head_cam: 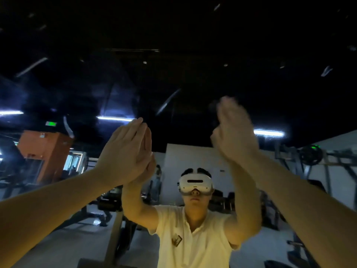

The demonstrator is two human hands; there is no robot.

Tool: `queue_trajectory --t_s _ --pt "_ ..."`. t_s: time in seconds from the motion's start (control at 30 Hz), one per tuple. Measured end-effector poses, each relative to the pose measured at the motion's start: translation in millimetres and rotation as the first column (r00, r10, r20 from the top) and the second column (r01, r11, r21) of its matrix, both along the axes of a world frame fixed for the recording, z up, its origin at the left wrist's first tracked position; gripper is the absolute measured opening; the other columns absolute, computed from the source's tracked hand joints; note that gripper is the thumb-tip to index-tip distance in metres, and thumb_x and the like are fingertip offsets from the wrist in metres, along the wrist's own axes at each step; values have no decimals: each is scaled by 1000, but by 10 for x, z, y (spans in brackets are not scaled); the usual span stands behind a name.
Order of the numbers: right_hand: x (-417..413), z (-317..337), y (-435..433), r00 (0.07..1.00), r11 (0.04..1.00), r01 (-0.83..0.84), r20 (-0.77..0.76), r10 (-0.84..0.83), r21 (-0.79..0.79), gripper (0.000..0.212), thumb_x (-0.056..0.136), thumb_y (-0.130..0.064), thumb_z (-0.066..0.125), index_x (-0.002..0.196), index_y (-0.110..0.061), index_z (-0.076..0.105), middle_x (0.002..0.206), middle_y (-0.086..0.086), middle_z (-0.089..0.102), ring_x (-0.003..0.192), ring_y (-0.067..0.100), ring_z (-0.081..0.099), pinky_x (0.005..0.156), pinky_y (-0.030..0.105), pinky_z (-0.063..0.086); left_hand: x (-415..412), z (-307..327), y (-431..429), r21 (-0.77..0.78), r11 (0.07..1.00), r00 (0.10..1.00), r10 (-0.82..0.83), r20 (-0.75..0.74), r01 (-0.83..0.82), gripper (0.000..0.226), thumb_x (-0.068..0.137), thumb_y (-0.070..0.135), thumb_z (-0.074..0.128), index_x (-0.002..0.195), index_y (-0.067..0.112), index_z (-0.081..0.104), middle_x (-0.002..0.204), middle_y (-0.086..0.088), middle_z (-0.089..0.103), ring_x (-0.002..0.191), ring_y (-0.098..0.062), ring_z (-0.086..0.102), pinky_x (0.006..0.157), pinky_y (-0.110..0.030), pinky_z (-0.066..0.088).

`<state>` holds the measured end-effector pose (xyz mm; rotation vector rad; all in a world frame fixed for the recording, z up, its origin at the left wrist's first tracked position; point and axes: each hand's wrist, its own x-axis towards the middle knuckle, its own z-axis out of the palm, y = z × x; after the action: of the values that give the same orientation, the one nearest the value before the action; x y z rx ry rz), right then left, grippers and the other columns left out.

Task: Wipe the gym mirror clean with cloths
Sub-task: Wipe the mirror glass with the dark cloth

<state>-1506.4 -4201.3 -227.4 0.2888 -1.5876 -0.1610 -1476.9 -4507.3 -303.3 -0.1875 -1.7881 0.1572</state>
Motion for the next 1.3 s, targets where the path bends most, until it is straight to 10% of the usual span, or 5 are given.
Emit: queue_trajectory --t_s 0.13,0.4,0.87,1.07,1.3 --pt "-26 158 -281 1000 939 -5 3 7 -345 67 103 -33 29 161 -2 18 170 20 9 158 33 8 128 50 14 -178 81 -229 4 999 998 -32 -45 32 87 96 60 30 161 3 26 168 -15 25 156 -29 25 125 -51 28" --pt "-18 -223 -1581 996 821 76 -9 -87 565 73 100 -36 46 163 -11 17 172 11 6 159 24 2 122 39 -13 -414 454 -576 63 979 964 -177 -197 192 67 106 38 20 155 -3 37 164 -22 34 153 -33 30 127 -48 22" --pt "22 22 -1640 993 894 116 -23 -118 433 75 99 -37 44 162 -9 15 172 12 6 159 25 4 123 38 -8 -524 446 -642 8 983 946 -173 -273 182 63 106 34 23 156 -1 36 164 -19 34 154 -29 30 125 -50 28" --pt "56 618 -1174 996 969 85 11 -85 -232 66 105 -35 39 159 -1 24 168 20 17 157 32 14 129 46 13 -538 413 -635 11 989 953 -137 -271 145 64 106 36 23 159 1 30 167 -16 30 156 -27 26 128 -46 22" --pt "16 -206 -1588 994 860 96 -11 -104 501 76 99 -40 45 161 -7 17 171 15 7 158 27 5 125 41 -7 -517 417 -650 4 985 955 -164 -248 171 66 104 37 21 159 1 31 167 -17 28 156 -28 24 126 -48 24"
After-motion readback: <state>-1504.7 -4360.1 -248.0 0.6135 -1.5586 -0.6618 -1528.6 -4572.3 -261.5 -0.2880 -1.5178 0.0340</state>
